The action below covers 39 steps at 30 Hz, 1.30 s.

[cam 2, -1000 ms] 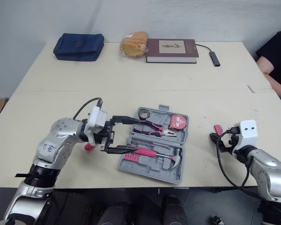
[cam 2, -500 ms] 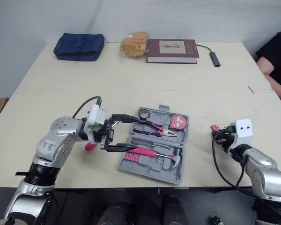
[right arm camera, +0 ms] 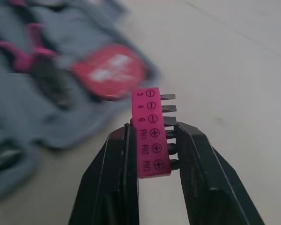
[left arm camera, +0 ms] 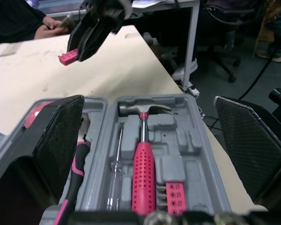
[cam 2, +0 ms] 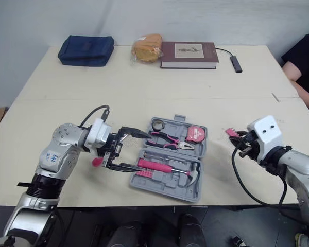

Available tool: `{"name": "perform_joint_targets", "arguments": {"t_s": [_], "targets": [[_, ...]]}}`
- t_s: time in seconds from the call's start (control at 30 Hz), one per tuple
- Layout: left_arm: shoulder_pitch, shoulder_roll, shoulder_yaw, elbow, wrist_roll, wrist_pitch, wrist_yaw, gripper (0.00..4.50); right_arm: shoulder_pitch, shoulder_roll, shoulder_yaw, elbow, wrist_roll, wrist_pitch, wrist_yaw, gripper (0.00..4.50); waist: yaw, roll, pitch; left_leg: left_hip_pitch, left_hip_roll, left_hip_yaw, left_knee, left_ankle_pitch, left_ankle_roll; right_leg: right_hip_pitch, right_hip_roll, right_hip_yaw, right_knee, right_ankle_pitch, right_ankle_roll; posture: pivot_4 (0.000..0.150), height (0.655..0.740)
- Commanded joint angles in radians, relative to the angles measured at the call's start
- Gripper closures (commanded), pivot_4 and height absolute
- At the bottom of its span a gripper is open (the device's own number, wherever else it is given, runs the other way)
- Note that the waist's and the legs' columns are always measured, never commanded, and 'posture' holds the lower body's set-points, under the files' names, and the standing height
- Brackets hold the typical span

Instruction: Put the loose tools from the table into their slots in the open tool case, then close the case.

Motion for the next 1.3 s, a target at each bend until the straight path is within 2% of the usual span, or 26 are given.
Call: {"name": "perform_joint_targets", "arguments": {"t_s": [0.03,0.2,0.33,0.5,0.97,1.3], "targets": [[-0.011,0.031,0.013,-0.003,-0.016,-0.021,-0.070,0.00,-0.090,-0.047,0.058,-0.180,0.207,0.163,0.026,3.73,0.000,-0.001,0.001,0.000,0.000,-0.001,0.000,0.000,0.000,0.000,0.000,0.000,-0.001,0.000,0.000,0.150,0.7400],[0.000,0.030,0.013,0.008,-0.027,-0.019,-0.105,0.00,-0.254,-0.025,0.219,-0.244,0.370,0.315,-0.020,3.73,0.002,-0.003,0.001,-0.004,-0.001,-0.003,0.000,0.000,0.001,0.000,-0.002,-0.004,-0.002,0.001,-0.001,0.150,0.7400],[0.004,0.035,-0.005,0.008,-0.005,-0.018,-0.121,0.00,-0.293,-0.016,0.388,-0.221,0.260,0.308,-0.045,3.73,0.008,-0.003,0.001,-0.014,-0.002,-0.010,0.004,0.000,0.001,-0.005,-0.002,-0.011,-0.004,0.002,0.000,0.150,0.7400],[0.026,0.043,-0.012,-0.011,-0.002,-0.017,-0.118,0.00,-0.345,0.003,0.473,-0.202,0.228,0.333,-0.055,3.73,0.009,-0.003,0.001,-0.024,-0.003,-0.011,0.011,0.000,0.002,-0.013,0.002,-0.019,-0.001,0.003,0.000,0.150,0.7400],[0.085,0.069,-0.013,-0.059,0.010,-0.011,-0.083,0.00,-0.361,0.024,0.592,-0.155,0.095,0.357,-0.075,3.73,0.015,-0.003,0.001,-0.028,-0.004,-0.014,0.016,0.002,0.003,-0.013,0.000,-0.022,0.003,0.005,0.000,0.150,0.7400],[0.098,0.076,-0.018,-0.068,0.017,-0.012,-0.079,0.00,-0.372,0.071,0.601,-0.139,0.061,0.385,-0.086,3.73,0.015,-0.003,0.001,-0.027,-0.005,-0.014,0.016,0.003,0.004,-0.012,-0.001,-0.022,0.003,0.005,0.001,0.150,0.7400]]}}
